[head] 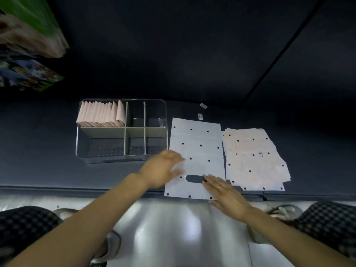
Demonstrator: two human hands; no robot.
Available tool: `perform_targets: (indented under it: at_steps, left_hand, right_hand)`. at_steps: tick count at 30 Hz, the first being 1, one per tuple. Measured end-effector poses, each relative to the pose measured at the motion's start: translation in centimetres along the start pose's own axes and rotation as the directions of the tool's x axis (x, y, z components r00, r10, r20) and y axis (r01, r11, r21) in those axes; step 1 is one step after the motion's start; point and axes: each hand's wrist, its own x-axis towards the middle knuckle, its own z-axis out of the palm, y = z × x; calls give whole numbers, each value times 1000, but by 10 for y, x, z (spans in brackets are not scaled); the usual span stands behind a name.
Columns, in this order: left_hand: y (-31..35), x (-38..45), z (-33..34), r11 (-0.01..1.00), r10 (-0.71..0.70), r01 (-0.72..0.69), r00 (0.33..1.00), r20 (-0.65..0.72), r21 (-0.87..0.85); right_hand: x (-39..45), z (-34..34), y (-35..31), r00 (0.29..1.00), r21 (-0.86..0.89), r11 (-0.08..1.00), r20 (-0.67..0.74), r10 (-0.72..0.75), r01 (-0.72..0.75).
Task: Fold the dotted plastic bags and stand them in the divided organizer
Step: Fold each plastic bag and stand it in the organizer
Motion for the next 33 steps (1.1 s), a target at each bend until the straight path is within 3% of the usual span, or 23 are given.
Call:
perform_targets:
  at_steps: [2,3,5,7,9,11,14,17,19,21,25,28,33]
  left_hand:
    - [13,-9,32,998,-8,-13,942,337,62]
    - [14,-14,43,996,-15,-23,913,408,88]
    - [13,-21,52,993,-15,-38,901,434,114]
    - [14,-21,45,998,-13,-12,919,395,62]
    - [22,-13,28,996,-29,50,965,261,-75]
    - [35,-2,8,958,-76,74,997,3,-277]
    - [52,15,-12,869,-226,11,898,-377,-495]
    - [56,25,-13,929,-203,-41,772,-602,-367]
    - [54,26,-2,975,-92,-66,749,-656,-212]
    - [53,21,17,993,30,-92,798,-602,-73]
    - [52,4,69,973,197,-139,916,-349,183]
    - [47,-7,93,923,199,-123,964,-177,365]
    - [35,-18,107,900,122,-70,988,-94,430]
  right_hand:
    - [-3,-1,2,997,137,990,-72,-2,12]
    - [-4,-7,3,999,247,968,-21,48,-41]
    - [-5,-19,10,985,386,910,138,106,-152]
    - [-4,-35,20,964,472,863,257,63,-182]
    - [1,-56,30,949,581,792,316,-5,-189]
    - [10,-79,42,945,672,705,326,-8,-226]
    - [35,-100,66,963,723,639,236,131,-264]
    - [71,-99,89,950,643,701,177,256,-308]
    - [93,-88,98,927,576,727,199,319,-374]
    - [109,-74,102,906,521,741,230,356,-423]
    - [122,-52,102,880,474,742,272,388,-474]
    - [124,-41,100,870,460,739,269,413,-493]
    - [122,-31,99,864,465,730,226,449,-501]
